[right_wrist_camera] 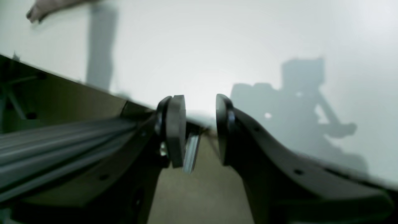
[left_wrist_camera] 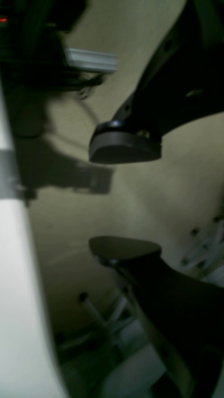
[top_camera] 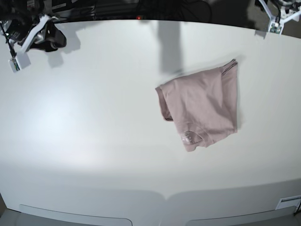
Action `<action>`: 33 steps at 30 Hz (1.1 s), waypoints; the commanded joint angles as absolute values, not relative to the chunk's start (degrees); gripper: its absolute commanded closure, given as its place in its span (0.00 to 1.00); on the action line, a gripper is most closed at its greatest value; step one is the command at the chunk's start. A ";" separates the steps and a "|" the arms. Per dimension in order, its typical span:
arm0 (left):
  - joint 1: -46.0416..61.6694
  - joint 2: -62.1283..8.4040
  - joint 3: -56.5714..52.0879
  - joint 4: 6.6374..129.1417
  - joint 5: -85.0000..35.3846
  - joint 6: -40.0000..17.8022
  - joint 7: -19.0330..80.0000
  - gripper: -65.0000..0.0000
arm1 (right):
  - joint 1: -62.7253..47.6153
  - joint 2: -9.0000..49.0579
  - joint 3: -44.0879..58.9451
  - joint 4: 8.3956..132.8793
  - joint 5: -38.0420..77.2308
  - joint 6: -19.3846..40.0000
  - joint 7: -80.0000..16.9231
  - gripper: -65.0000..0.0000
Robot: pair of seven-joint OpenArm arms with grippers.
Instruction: Fold the T-shirt properly
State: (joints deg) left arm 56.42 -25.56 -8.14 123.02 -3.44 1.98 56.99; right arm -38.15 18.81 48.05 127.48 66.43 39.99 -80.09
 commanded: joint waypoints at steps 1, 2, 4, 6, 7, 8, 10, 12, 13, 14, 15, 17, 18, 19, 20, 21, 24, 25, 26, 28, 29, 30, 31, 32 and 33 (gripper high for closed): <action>59.13 -24.91 -8.32 123.96 -2.94 2.31 55.96 0.46 | -41.41 19.03 49.32 128.68 68.16 40.00 -80.00 0.75; 61.17 -23.81 -8.32 123.96 -2.94 2.13 55.02 0.46 | -44.07 18.50 49.95 128.75 68.16 40.00 -80.00 0.75; 65.08 -21.58 -8.25 123.96 -0.89 2.07 52.99 0.46 | -49.08 16.69 50.28 128.73 68.16 40.00 -80.00 0.75; 68.47 -19.11 -8.16 123.83 3.20 1.80 51.51 0.46 | -53.95 14.61 50.06 128.73 68.16 40.00 -80.00 0.75; 69.71 -18.22 -8.16 123.48 3.70 1.67 51.09 0.46 | -56.34 13.67 49.78 128.73 68.10 40.00 -80.00 0.75; 70.57 -17.80 -8.14 122.91 3.29 1.67 50.57 0.46 | -58.59 12.67 49.41 128.60 67.79 40.00 -80.00 0.75; 71.26 -17.82 -7.99 120.64 1.37 0.56 48.82 0.46 | -62.59 10.85 48.12 127.44 65.54 40.00 -78.43 0.75; 70.35 -17.89 -7.46 116.53 1.06 -3.99 46.52 0.46 | -64.58 10.13 45.45 124.55 60.23 40.00 -74.11 0.75; 69.12 -18.00 -6.96 113.86 1.02 -6.52 45.67 0.46 | -64.64 10.31 43.70 122.39 57.49 40.00 -72.03 0.75; 67.46 -17.98 -6.31 110.72 1.04 -7.94 45.08 0.46 | -64.58 10.57 41.87 119.70 54.68 40.00 -69.95 0.75; 65.39 -17.96 -5.34 107.11 0.86 -8.49 44.95 0.46 | -64.25 11.18 39.70 116.66 52.18 40.00 -67.66 0.75; 60.40 -17.93 -2.94 98.67 0.40 -9.02 44.23 0.46 | -62.96 12.99 34.72 109.56 47.79 40.00 -63.72 0.75; 57.74 -17.93 -1.65 93.95 0.38 -9.06 43.27 0.46 | -61.78 14.04 32.03 105.62 45.63 40.00 -62.08 0.75; 54.89 -17.93 -0.32 88.95 0.40 -9.06 42.17 0.46 | -60.23 15.03 29.28 101.49 43.22 40.00 -60.38 0.75; 51.94 -17.93 0.99 83.72 0.43 -9.06 41.10 0.46 | -58.30 15.92 26.61 97.25 40.86 40.00 -58.65 0.75; 48.95 -17.96 2.20 78.37 0.54 -9.10 40.12 0.46 | -56.10 16.64 24.12 92.88 38.63 40.00 -56.73 0.75; 40.12 -18.04 4.75 62.28 3.60 -9.26 37.17 0.46 | -48.05 18.11 17.69 79.75 31.83 40.00 -50.15 0.75; 37.30 -18.15 5.19 57.54 3.44 -9.23 36.67 0.46 | -45.06 18.24 15.97 75.53 29.69 40.00 -48.90 0.75; 34.54 -18.11 5.34 53.23 3.09 -9.26 35.90 0.46 | -42.09 18.24 14.33 71.37 27.90 40.00 -48.45 0.75; 29.85 -18.06 5.34 46.48 -0.51 -9.26 34.54 0.46 | -36.29 18.24 10.70 63.26 25.32 40.00 -47.20 0.75; 28.01 -17.93 5.34 43.99 -2.63 -9.28 33.47 0.46 | -33.74 18.24 8.95 59.27 24.25 40.00 -46.52 0.75; 26.61 -17.69 5.34 41.85 -4.62 -9.30 31.79 0.46 | -31.46 18.24 7.35 55.33 23.44 40.00 -45.41 0.75; 25.47 -17.23 5.34 40.16 -6.07 -9.47 30.46 0.46 | -29.41 18.26 5.89 51.55 22.37 40.00 -43.68 0.75; 24.62 -16.60 5.34 38.72 -6.70 -9.52 29.50 0.46 | -27.59 18.26 4.56 47.99 20.97 40.00 -41.74 0.75; 24.05 -15.79 5.34 37.50 -6.59 -9.54 28.56 0.46 | -25.93 18.26 3.31 44.86 19.57 40.00 -39.77 0.75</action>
